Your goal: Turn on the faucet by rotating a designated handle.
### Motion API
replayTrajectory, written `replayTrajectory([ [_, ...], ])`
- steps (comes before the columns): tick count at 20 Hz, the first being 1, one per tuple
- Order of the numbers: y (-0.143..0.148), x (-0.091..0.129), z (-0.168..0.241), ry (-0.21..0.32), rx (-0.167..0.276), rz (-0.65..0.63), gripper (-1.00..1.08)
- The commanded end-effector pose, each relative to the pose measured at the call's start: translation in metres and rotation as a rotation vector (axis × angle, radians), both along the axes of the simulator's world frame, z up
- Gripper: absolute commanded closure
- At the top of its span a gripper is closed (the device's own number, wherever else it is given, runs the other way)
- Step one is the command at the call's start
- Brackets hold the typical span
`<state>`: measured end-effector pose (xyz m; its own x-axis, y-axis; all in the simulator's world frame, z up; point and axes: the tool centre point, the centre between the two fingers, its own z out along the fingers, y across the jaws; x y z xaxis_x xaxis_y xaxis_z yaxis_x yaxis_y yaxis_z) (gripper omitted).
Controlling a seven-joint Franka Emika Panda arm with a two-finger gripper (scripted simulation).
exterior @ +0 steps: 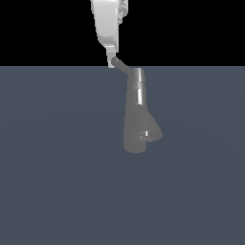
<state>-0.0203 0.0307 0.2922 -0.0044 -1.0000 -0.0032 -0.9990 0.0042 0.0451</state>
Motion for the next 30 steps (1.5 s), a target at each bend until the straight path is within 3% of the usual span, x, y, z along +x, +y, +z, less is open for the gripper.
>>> replayTrajectory([
  [1, -0.013, -0.011, 0.001, 0.011, -0.001, -0.008, 1.08],
  [8, -0.031, -0.033, 0.010, 0.016, -0.001, -0.005, 1.08],
  [10, -0.024, -0.028, 0.009, 0.011, -0.001, 0.003, 1.08],
  [25, -0.123, -0.035, 0.010, 0.016, -0.001, -0.005, 1.08],
  [26, -0.123, -0.035, 0.010, 0.016, -0.001, -0.005, 1.08],
  [27, -0.098, -0.030, 0.013, 0.009, 0.002, 0.031, 1.08],
  [30, -0.108, -0.024, 0.009, 0.010, 0.002, 0.027, 1.08],
])
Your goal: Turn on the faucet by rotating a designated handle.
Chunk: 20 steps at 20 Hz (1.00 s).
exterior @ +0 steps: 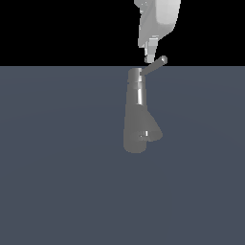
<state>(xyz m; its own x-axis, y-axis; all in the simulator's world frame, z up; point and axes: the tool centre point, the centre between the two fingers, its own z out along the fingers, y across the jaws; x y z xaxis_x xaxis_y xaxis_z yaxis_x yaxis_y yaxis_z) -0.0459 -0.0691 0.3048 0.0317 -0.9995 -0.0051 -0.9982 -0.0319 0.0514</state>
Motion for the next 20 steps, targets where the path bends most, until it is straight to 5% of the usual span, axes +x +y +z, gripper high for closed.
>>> replayTrajectory([
  [1, -0.012, 0.004, -0.005, 0.004, -0.001, -0.011, 1.08],
  [20, -0.075, 0.043, -0.027, 0.009, -0.003, -0.036, 1.08],
])
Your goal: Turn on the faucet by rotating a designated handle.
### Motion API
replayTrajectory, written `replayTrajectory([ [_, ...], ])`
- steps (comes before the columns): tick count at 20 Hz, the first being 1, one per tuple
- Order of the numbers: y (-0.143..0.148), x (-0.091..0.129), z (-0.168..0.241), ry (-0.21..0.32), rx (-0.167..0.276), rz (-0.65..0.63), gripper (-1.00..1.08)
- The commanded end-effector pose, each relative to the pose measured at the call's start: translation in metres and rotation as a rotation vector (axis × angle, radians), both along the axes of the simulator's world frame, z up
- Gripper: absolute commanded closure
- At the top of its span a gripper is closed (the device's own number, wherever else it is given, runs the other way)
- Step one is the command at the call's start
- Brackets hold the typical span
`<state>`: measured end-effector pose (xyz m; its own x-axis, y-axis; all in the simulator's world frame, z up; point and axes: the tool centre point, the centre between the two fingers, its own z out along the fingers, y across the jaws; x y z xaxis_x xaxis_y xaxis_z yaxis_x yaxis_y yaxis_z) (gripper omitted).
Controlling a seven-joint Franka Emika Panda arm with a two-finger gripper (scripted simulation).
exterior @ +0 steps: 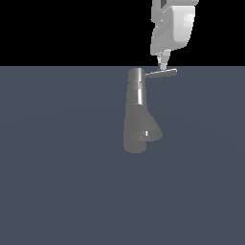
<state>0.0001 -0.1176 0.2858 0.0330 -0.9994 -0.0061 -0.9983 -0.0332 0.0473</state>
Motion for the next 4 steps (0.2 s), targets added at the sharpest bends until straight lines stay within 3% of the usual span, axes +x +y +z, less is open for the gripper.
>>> replayTrajectory([
  [1, -0.0293, -0.0016, -0.0093, 0.013, -0.004, -0.039, 1.08],
  [4, -0.0355, 0.0021, -0.0115, 0.014, -0.004, -0.041, 1.08],
])
